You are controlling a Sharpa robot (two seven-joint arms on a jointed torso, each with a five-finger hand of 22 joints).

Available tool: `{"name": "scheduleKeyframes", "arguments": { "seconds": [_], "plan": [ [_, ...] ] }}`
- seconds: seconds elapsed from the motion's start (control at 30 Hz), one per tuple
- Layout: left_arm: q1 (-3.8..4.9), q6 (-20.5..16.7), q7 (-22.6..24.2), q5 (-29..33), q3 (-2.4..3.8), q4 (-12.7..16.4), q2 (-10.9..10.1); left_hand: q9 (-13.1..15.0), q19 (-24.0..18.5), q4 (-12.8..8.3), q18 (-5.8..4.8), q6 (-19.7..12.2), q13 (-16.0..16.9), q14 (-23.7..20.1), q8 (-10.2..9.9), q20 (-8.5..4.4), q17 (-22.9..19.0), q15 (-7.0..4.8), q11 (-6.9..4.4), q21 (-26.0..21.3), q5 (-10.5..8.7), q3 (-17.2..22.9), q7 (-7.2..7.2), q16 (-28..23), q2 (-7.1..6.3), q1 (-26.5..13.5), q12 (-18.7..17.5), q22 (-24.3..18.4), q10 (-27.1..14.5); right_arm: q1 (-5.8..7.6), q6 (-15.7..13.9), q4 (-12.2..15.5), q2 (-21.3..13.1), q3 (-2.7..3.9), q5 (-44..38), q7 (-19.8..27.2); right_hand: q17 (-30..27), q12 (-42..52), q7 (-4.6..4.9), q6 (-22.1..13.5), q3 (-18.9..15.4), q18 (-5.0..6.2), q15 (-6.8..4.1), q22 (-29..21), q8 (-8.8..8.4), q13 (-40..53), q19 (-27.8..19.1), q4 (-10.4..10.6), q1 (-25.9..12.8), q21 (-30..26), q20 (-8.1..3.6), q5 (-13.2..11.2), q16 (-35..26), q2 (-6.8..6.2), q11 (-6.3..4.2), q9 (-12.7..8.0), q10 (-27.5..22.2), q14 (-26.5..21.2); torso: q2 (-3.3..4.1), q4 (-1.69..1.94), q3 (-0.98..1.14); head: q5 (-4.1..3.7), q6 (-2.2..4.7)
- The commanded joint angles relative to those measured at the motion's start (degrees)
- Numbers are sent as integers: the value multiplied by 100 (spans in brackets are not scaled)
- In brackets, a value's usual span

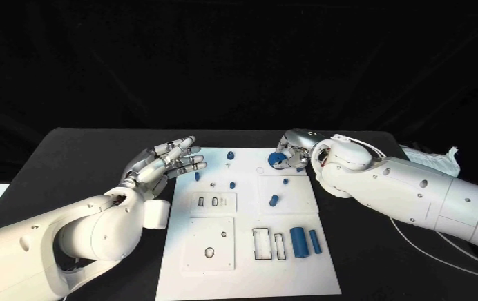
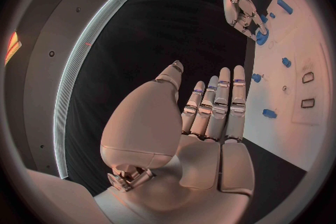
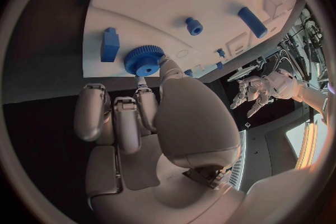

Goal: Assemble the parts on the task board

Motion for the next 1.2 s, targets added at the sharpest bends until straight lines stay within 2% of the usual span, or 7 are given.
{"name": "scheduleKeyframes", "arguments": {
  "seconds": [0.03, 0.13, 0.3, 0.73, 0.87, 0.97, 1.2],
  "plan": [
    [8, 107, 25, 7, 5, 5, 1, -1, 46, -33, 104, 16, -4, 12, -13, 11, -8, 27, -12, -25, -24, -7, 328, -29, 63, 17, -31, -8, -44, -10, 61, 6, -8, -5, 14, 3, 727, 14, -7, 32, -18, -116, 18, 10, -9, 166, 33, 48, -55, 38, -11, -53, 38, 24, -3, -3, 33, 443, 2, 2, 0, -5, -12],
    [8, 105, 23, 7, 5, 4, -1, -1, 46, -33, 104, 16, -4, 12, -13, 11, -8, 27, -12, -25, -24, -7, 328, -29, 63, 17, -31, -8, -44, -10, 33, 15, -15, -5, 34, 14, 757, 8, -2, 5, -68, -116, 26, 11, -38, 178, 29, 120, -191, 39, -6, -68, 52, 9, 6, -11, 24, 448, 2, 1, -1, -7, -16],
    [8, 105, 21, 7, 5, 4, -4, -1, 47, -39, 104, 12, -4, 12, -13, 11, -8, 27, -12, -25, -24, -5, 328, -31, 66, 20, -32, -9, -45, -10, -4, 17, -24, -5, 60, 2, 832, 16, 5, -9, -168, -121, 37, 45, -65, 211, 43, 148, -546, 57, 6, 143, 84, 91, 16, -12, 25, 460, 2, -1, -1, -16, -25],
    [8, 112, 9, 7, 5, 10, -9, -1, 47, -39, 104, 12, -4, 12, -13, 11, -8, 27, -12, -25, -24, -5, 328, -31, 66, 20, -32, -9, -45, -11, -15, 29, -48, -5, -20, -62, 901, 29, 8, -17, -163, -126, 40, 77, -79, 244, 57, 70, -440, 73, 10, 169, 114, 48, 17, -11, 28, 472, 3, 3, -3, -38, -35],
    [8, 111, 9, 7, 5, 9, -13, -1, 47, -39, 104, 12, -4, 12, -13, 11, -8, 27, -12, -25, -24, -5, 328, -31, 66, 20, -32, -9, -45, -12, -11, 51, -66, -4, -111, -76, 921, 32, 7, -4, -106, -131, 39, 103, -80, 266, 66, -16, -247, 85, 10, 66, 123, 16, 14, -8, 28, 475, 4, 5, 2, -39, -41],
    [8, 111, 8, 7, 5, 7, -16, -1, 47, -39, 104, 12, -4, 12, -13, 11, -8, 27, -12, -25, -24, -5, 328, -31, 66, 20, -32, -9, -45, -15, -22, 64, -81, -4, -171, -66, 946, 37, 8, 7, -10, -134, 37, 123, -80, 286, 74, -96, -70, 94, 9, -158, 133, -5, 13, -7, 32, 478, 1, 2, 0, -36, -44],
    [7, 112, 7, 7, 5, 2, -20, -1, 47, -39, 104, 12, -4, 12, -13, 11, -8, 27, -12, -25, -24, -5, 328, -31, 66, 20, -32, -9, -45, -27, -58, 97, -113, -4, -229, -1, 1018, 67, 15, 18, 153, -142, 41, 166, -85, 333, 91, -217, 158, 114, 11, -335, 162, -62, 15, -9, 53, 491, 2, 2, 1, -41, -45]
  ]
}}
